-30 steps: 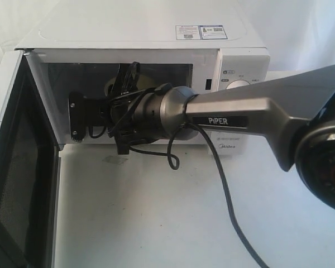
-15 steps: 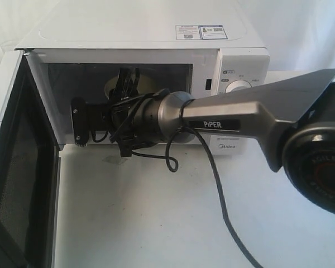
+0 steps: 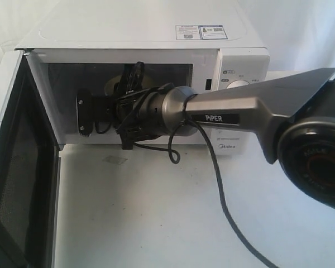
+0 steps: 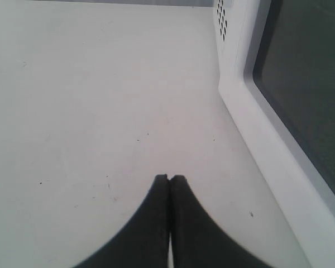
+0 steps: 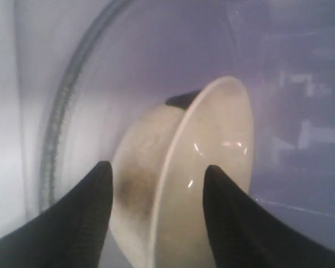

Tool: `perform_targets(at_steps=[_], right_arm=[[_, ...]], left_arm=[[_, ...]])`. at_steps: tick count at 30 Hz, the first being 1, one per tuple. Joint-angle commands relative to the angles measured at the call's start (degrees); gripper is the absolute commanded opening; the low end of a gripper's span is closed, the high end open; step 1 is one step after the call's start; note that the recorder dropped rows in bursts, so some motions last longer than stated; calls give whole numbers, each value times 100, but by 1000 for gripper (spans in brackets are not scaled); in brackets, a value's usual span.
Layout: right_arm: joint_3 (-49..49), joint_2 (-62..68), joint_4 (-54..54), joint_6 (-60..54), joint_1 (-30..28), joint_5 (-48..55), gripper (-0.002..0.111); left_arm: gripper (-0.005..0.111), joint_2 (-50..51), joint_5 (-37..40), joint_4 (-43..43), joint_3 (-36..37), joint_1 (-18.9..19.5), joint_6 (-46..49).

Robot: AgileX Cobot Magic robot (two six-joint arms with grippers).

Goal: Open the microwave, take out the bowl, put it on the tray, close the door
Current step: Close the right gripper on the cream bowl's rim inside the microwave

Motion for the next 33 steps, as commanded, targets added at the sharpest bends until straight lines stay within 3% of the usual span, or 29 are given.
perform_targets(at_steps=[1,16,20,24,33], right_arm=[[-102,111,3,77,-52,39,47],[-226,318,-50,77,-52,-38,46],[-226,318,-50,77,-52,-38,30],[-226,318,-50,66,-52,44,0],[-215,180,55,79,216,130,0]], left_arm=[[0,-26,-11,-27,17,-30,-38],[0,-26,-11,-27,17,-30,-38],[0,-26,-11,-27,17,-30,-38],[0,-26,-11,-27,17,-30,-38],[0,-26,-11,-27,17,-30,-38]])
